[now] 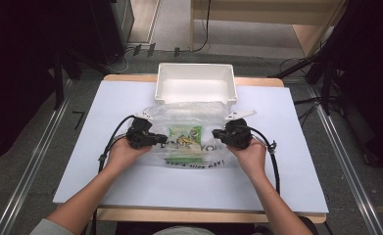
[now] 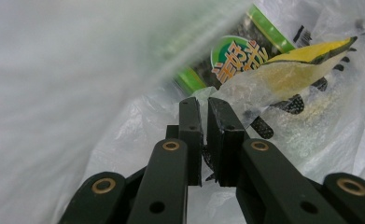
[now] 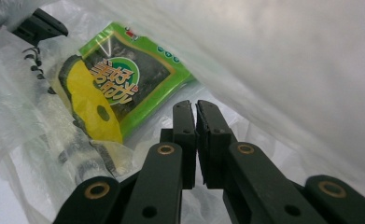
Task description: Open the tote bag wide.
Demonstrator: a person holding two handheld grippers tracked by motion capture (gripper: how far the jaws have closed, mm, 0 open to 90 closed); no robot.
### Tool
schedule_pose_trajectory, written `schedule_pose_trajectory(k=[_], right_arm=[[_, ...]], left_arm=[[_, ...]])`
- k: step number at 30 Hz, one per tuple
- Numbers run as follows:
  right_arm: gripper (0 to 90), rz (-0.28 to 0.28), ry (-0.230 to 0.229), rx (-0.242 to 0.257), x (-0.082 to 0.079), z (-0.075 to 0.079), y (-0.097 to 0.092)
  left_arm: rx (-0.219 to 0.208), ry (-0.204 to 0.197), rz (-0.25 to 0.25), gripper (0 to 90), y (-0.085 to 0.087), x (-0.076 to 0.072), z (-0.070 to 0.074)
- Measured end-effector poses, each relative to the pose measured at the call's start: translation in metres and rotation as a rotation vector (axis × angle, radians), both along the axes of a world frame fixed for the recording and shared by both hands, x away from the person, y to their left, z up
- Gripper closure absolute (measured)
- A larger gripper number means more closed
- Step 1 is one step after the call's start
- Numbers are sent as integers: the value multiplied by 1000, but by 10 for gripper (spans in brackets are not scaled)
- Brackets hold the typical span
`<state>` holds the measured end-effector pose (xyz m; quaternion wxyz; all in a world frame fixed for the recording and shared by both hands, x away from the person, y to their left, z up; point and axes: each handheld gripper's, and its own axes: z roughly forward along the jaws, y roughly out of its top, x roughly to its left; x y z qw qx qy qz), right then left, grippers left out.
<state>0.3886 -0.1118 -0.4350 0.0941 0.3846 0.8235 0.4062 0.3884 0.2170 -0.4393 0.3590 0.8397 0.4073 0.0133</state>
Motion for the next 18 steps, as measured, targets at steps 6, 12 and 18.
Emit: schedule_pose_trajectory(k=[6,12,18], right_arm=[[877,2,13,-25,1,-8,7],[878,-14,40,-33,0,-18,4],[878,-19,68,-63,-4,-29,2]], left_arm=[[-5,15,-2,846,2,-7,-3],[0,30,-3,838,5,-13,-8],[0,53,8,830,9,-18,-15]])
